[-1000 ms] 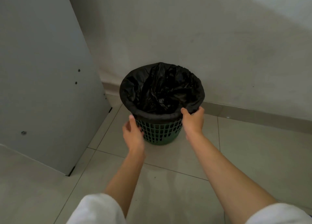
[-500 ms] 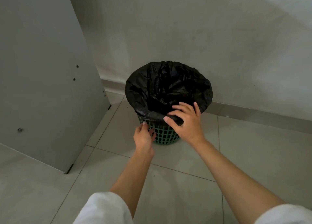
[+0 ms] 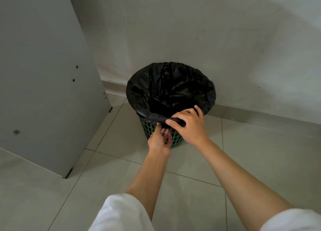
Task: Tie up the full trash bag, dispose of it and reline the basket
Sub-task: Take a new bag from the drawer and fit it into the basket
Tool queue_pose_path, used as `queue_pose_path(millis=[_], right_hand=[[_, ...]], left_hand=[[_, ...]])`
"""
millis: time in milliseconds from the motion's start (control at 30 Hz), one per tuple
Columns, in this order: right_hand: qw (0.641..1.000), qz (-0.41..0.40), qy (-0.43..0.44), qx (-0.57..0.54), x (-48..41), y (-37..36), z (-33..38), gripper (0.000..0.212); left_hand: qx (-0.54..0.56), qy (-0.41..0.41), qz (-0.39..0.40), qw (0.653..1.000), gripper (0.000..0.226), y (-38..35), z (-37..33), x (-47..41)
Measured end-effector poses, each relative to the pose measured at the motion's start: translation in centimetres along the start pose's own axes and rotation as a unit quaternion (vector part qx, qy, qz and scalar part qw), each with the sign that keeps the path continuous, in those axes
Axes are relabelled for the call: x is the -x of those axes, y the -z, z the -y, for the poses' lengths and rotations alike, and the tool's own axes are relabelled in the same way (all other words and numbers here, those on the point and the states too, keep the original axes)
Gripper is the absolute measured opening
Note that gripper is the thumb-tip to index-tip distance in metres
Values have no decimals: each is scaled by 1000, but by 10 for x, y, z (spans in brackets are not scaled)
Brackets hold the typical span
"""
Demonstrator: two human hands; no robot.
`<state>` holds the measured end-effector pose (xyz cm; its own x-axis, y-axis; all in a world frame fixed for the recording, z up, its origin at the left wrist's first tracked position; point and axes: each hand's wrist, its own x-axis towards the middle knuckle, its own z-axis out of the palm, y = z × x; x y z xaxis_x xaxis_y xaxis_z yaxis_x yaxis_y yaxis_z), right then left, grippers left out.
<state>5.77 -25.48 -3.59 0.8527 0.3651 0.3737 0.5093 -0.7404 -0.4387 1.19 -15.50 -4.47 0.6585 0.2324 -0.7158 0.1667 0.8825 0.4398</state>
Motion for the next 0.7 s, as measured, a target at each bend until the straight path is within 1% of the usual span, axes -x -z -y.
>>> queue_pose_path(millis=[67, 167, 300, 367, 400, 467, 500, 633, 700], right_hand=[[1000, 1, -1, -2, 0, 0, 0, 60], [1000, 6, 2, -4, 0, 1, 1, 59], [1000, 8, 6, -9, 0, 3, 1, 59], [1000, 9, 9, -9, 0, 3, 0, 59], [1000, 11, 9, -9, -1, 4, 0, 59], [1000, 13, 7, -10, -1, 5, 1, 59], [1000, 13, 7, -10, -2, 5, 1, 60], [1000, 15, 8, -8, -2, 5, 0, 57], [1000, 18, 8, -8, -2, 6, 0, 48]], left_hand=[[-11, 5, -8, 1000, 13, 1, -5, -1], [10, 9, 5, 1000, 9, 3, -12, 1], [101, 20, 23, 994, 17, 5, -10, 7], [122, 14, 22, 992, 22, 4, -9, 7], [122, 3, 18, 992, 20, 3, -8, 6], [103, -39, 6, 994, 8, 2, -5, 7], [85, -64, 2, 994, 9, 3, -3, 8], [12, -125, -11, 992, 22, 7, 5, 15], [-44, -154, -19, 987, 28, 6, 5, 16]])
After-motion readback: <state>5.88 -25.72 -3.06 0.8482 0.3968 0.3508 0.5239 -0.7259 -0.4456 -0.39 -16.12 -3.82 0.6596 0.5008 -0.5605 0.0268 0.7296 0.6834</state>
